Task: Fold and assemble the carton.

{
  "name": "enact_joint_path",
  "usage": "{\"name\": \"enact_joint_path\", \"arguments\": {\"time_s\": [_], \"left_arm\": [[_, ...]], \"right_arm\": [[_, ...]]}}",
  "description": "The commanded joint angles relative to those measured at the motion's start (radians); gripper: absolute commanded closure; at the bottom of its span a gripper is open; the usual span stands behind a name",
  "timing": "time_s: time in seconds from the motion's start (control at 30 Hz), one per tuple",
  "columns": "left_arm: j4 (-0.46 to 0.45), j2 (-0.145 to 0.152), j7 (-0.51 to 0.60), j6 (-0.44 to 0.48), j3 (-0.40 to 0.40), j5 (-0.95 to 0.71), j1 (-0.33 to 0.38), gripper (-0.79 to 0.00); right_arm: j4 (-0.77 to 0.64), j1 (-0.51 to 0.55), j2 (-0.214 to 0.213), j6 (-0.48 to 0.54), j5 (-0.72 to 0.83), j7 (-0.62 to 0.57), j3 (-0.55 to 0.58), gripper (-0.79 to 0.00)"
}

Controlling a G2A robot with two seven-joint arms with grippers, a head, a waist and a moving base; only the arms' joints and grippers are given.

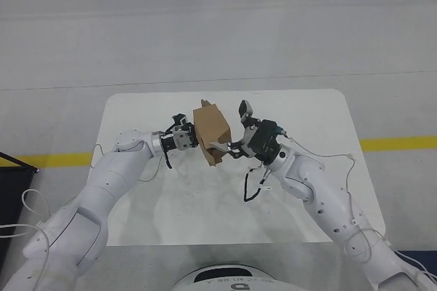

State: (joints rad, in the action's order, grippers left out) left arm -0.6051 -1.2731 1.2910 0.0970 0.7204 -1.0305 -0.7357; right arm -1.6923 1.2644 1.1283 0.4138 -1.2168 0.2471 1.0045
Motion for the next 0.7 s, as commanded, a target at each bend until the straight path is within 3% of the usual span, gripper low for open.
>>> {"name": "enact_joint_path", "arguments": {"time_s": [0.0, 0.27, 0.67], "left_arm": [[0.000, 0.000, 0.000, 0.000, 0.000, 0.000, 0.000, 0.000], [0.000, 0.000, 0.000, 0.000, 0.000, 0.000, 0.000, 0.000], [0.000, 0.000, 0.000, 0.000, 0.000, 0.000, 0.000, 0.000]], "right_arm": [[0.005, -0.005, 0.003, -0.019, 0.013, -0.028, -0.001, -0.785], [0.011, -0.037, 0.021, -0.091, 0.007, -0.125, -0.027, -0.785], [0.010, -0.023, 0.023, -0.034, -0.005, -0.079, -0.005, -0.785]]}}
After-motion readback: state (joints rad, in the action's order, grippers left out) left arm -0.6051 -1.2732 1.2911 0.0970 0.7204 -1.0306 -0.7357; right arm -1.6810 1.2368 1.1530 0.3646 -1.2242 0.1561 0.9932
